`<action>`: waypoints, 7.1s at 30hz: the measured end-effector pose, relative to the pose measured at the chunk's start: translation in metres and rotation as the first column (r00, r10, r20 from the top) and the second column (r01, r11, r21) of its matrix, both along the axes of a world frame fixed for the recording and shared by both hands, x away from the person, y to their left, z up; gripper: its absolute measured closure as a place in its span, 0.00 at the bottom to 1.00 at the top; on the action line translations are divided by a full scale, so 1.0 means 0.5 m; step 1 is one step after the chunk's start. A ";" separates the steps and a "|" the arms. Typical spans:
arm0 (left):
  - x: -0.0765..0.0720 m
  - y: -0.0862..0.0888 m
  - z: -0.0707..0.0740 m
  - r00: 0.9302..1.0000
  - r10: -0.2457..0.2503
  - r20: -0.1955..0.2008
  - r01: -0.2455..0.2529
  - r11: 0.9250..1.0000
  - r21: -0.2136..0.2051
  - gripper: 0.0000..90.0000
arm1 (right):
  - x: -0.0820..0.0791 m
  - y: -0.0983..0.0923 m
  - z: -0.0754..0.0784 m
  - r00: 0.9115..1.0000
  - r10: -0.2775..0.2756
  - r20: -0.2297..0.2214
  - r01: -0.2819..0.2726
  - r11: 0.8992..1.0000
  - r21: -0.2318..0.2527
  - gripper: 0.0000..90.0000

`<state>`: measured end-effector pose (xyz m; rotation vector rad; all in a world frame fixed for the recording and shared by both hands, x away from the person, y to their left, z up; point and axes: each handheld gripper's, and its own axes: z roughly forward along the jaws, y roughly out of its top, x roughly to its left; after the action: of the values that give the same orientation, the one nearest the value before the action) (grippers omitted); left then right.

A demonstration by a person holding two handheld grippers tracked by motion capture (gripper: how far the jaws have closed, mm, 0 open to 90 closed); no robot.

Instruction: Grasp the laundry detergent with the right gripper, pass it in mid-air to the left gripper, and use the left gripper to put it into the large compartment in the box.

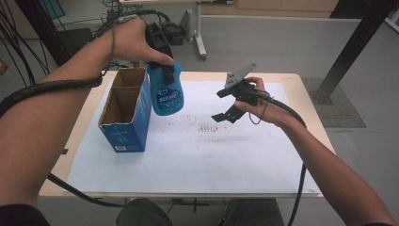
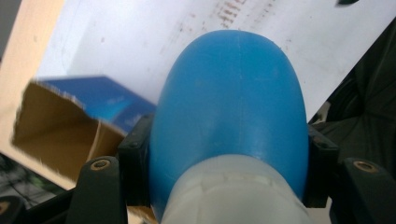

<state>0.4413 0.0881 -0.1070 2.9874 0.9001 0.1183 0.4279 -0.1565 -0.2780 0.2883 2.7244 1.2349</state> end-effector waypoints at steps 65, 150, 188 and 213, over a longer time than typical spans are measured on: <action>0.035 0.295 0.103 0.473 0.881 0.015 -0.875 0.472 -0.107 0.41 | -0.014 -0.170 0.061 0.997 -0.065 -0.033 0.053 0.957 -0.285 0.07; 0.053 0.285 -0.321 0.542 0.840 -0.026 -0.839 0.539 -0.078 0.41 | -0.005 -0.152 0.031 0.997 -0.063 -0.050 0.042 0.940 -0.338 0.07; 0.047 0.281 -0.333 0.560 0.829 -0.017 -0.827 0.557 -0.072 0.41 | -0.004 -0.153 0.044 0.997 -0.067 -0.039 0.049 0.936 -0.348 0.07; 0.047 0.278 -0.334 0.560 0.828 -0.011 -0.826 0.558 -0.072 0.41 | -0.005 -0.163 0.049 0.997 -0.076 -0.032 0.060 0.936 -0.347 0.07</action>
<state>0.4649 0.2274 -0.2738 2.1885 2.1744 0.1222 0.4253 -0.2381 -0.2537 0.3676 2.8744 0.7192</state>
